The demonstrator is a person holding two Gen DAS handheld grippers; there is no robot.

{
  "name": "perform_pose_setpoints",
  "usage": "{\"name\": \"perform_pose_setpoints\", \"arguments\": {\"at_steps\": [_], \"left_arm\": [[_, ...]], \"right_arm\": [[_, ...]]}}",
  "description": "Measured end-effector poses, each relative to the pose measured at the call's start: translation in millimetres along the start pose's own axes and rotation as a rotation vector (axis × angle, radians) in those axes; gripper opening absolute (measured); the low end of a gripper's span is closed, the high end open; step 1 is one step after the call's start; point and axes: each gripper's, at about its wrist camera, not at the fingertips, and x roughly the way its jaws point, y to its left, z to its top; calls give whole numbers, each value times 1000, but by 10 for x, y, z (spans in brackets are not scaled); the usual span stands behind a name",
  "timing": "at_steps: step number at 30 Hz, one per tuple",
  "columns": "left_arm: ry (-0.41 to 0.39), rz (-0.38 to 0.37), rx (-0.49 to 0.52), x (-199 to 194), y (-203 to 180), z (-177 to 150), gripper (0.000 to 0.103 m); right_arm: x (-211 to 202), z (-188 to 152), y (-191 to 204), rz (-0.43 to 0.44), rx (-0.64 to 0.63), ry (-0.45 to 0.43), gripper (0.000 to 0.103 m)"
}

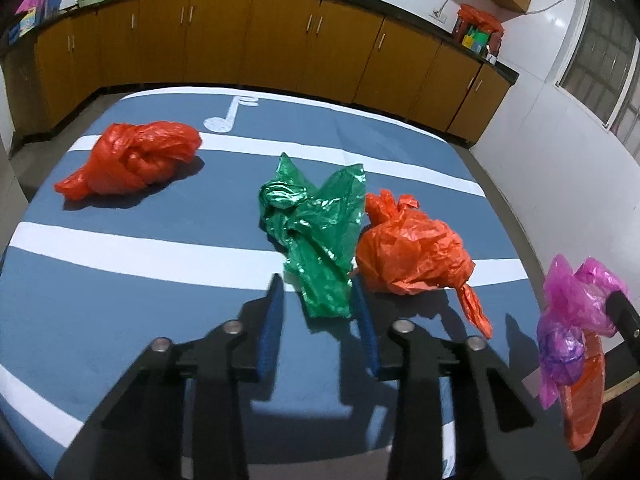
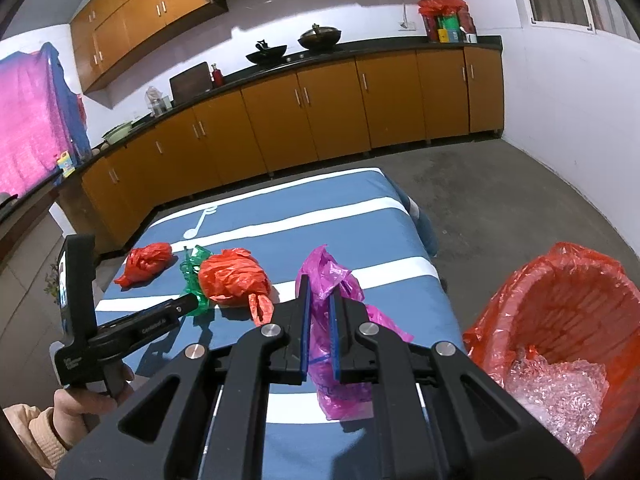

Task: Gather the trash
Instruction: 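Grasp the green plastic bag with the left tool while the right tool holds the pink bag, then carry the pink and green bags over the red basket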

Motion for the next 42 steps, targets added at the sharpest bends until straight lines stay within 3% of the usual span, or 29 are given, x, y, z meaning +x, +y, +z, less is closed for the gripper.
{"name": "perform_pose_setpoints", "arguments": {"at_steps": [3,6,18,27,42], "left_arm": [[26,-7,-5,74,15,19,12],[23,-9,-2,88,22,15,4],[-93,-7,53,-375,138,-2,2],[-169,-45,87,-833,95,-38,2],[-248,-186,194,-1392,-546,-70,2]], "right_arm": [[-1,-9,7,0,-1,-1,9],[-27,-1,16,-2,-7,-7,9],[-169,6,59,0,-12,-35,9],[-341,41,116,11,-20,-63,9],[-735,157,-86,-25,4,-137,9]]}}
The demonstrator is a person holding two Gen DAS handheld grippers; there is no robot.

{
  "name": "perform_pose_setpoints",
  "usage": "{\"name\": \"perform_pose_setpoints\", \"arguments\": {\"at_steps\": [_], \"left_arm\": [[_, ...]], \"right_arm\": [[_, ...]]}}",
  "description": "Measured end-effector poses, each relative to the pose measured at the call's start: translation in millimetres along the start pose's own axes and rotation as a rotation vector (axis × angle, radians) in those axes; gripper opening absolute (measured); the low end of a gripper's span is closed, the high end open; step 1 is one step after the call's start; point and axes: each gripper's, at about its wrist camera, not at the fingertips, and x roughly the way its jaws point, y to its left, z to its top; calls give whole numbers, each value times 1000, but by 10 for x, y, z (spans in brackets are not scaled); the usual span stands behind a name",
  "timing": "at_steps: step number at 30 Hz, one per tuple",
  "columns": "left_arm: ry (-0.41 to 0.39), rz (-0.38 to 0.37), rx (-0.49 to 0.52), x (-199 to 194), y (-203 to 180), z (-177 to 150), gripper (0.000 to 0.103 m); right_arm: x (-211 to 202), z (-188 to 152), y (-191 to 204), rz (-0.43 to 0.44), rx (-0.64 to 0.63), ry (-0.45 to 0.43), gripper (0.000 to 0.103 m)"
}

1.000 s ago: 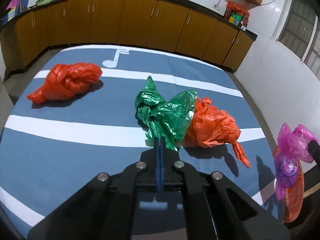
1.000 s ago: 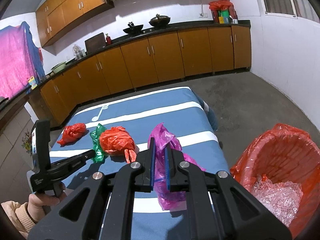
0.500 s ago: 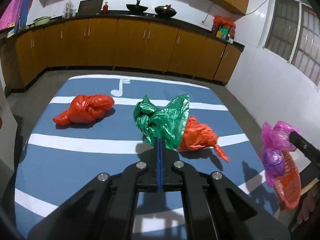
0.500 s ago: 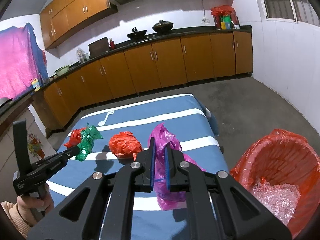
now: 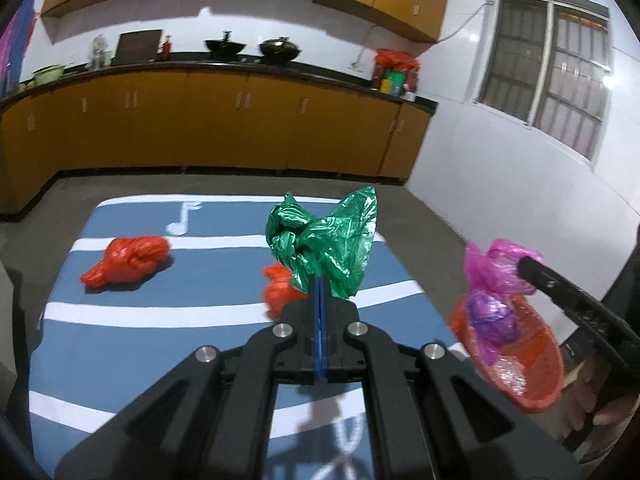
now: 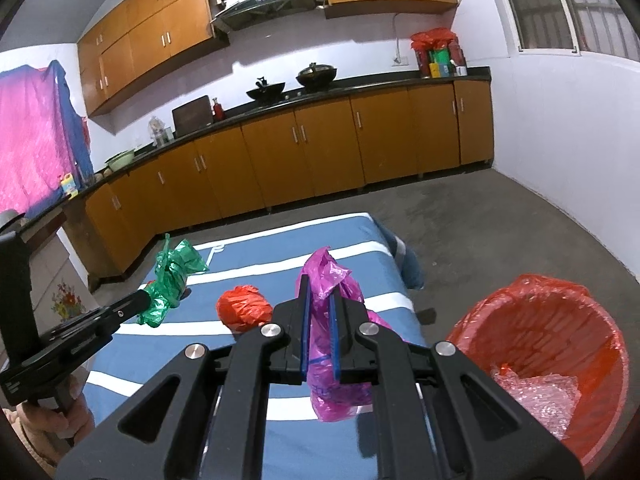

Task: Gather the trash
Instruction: 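Carry the pink and green bags over the red basket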

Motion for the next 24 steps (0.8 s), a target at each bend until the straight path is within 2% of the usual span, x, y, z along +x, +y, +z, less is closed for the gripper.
{"name": "perform_pose_setpoints", "arguments": {"at_steps": [14,24], "left_arm": [[2,-188,89,42,-903,56,2],[37,-331,146,207,-1611,-12,2]], "right_arm": [[-405,79,-638,-128,71,-67,9],[-700,62,-1177,-232,159,-96,9]]}}
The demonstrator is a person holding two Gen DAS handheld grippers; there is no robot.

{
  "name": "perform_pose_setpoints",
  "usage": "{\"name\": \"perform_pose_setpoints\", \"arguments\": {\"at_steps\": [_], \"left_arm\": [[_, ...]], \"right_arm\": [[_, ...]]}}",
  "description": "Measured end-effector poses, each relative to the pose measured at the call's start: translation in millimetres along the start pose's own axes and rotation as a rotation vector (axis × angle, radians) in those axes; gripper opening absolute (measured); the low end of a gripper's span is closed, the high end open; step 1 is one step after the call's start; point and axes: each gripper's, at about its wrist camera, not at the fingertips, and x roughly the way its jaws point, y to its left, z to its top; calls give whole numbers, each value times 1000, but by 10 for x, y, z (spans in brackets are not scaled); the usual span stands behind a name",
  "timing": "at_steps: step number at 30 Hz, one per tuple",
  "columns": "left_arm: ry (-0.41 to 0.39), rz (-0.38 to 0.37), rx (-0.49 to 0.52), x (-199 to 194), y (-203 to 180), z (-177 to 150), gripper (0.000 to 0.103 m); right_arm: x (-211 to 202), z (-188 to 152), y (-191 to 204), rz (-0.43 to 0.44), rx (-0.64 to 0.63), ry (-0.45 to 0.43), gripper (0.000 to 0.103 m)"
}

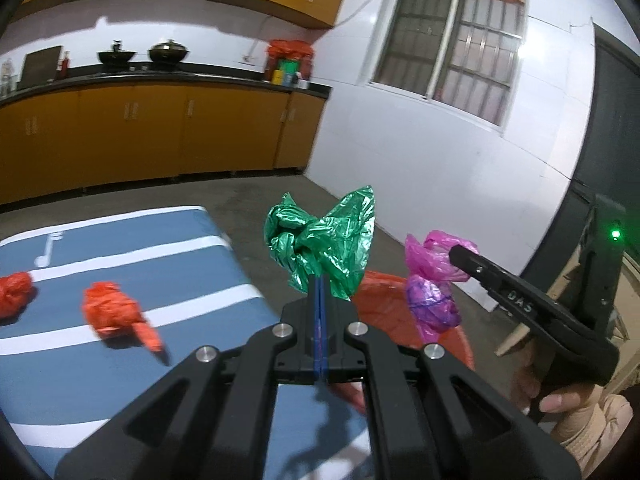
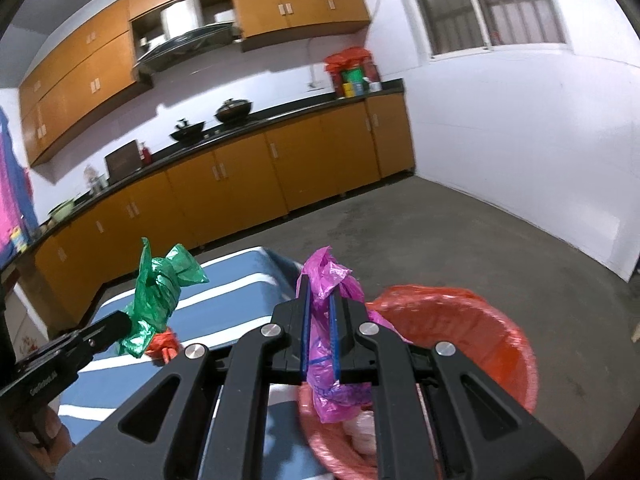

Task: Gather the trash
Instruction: 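Carry the pink and green bags over the red basket, then open both tools to drop the pink and green bags into the basket, then move both open tools back over the two red bags on the table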

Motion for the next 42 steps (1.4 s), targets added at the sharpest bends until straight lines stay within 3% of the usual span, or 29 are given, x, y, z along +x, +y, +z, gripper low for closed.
{"name": "perform_pose_setpoints", "arguments": {"at_steps": [10,21,25,29,34,42], "left_arm": [[66,-99,47,439,-480,-90,2],[152,-125,71,905,-642,-236,3],[191,-105,58,1014,-579,-342,15],[185,-46,31,973,-390,-393,30],[128,68,-5,737,-72,-415,58],[51,300,9,241,407,-518,78]], "right_arm": [[-78,36,-427,-72,64,-14,9],[12,23,-651,-105,112,-1,9],[3,11,-699,-101,138,2,32],[-25,-27,-732,-119,140,-1,43],[-30,-52,-644,-136,105,-2,54],[56,-78,-304,-103,28,-1,65]]}}
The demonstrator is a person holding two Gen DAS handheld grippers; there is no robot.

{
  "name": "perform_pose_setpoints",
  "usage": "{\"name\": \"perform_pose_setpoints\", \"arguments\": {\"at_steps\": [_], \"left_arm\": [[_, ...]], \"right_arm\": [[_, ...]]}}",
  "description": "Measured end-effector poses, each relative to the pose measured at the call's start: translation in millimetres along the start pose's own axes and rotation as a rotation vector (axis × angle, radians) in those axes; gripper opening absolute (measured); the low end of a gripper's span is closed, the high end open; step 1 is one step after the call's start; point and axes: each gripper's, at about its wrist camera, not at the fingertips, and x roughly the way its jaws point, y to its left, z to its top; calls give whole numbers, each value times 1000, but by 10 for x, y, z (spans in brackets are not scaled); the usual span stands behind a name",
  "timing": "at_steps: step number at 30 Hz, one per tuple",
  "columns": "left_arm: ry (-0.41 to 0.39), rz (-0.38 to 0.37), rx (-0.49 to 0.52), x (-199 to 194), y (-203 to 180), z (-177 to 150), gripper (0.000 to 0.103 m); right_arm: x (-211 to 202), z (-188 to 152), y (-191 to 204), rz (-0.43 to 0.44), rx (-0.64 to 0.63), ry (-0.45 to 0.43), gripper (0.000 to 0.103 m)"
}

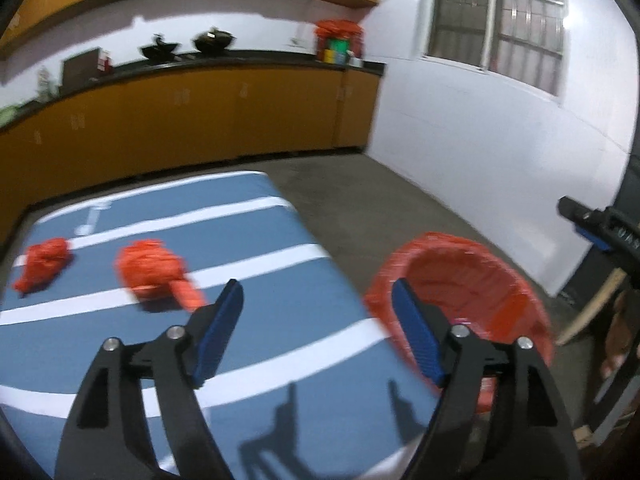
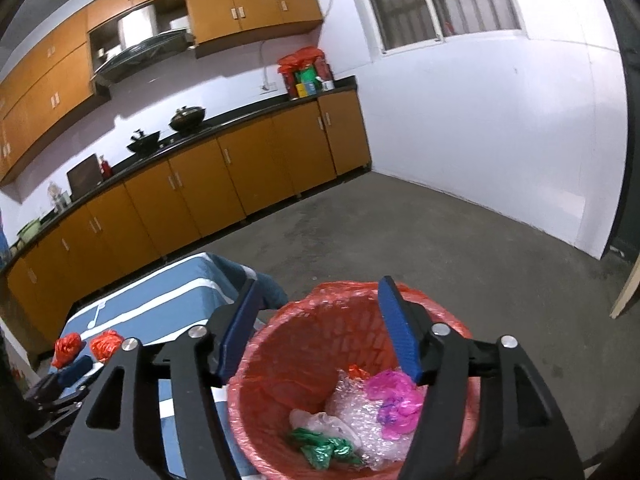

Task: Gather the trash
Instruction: 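Move both open tools back over the two red bags on the table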

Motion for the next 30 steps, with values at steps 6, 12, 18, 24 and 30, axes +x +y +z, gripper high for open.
{"name": "perform_pose_setpoints", "arguments": {"at_steps": [6,12,18,24,30], "left_arm": [[-34,180,-32,-222,505,-121,88],[-46,353,-134,-394,1116,-228,97],[-20,495,-264,-495,1804,-330,99],[-13,563,-324,-600,2290,-443,99],[-27,581,-326,-613,2632,-465,99]], "right_arm": [[131,-53,468,67,-70,21,76],[291,-180,1134,175,-193,46,87],[533,-376,1779,295,-275,110,91],[832,-622,2326,374,-328,192,91],[1134,-841,2804,401,-418,252,91]]}}
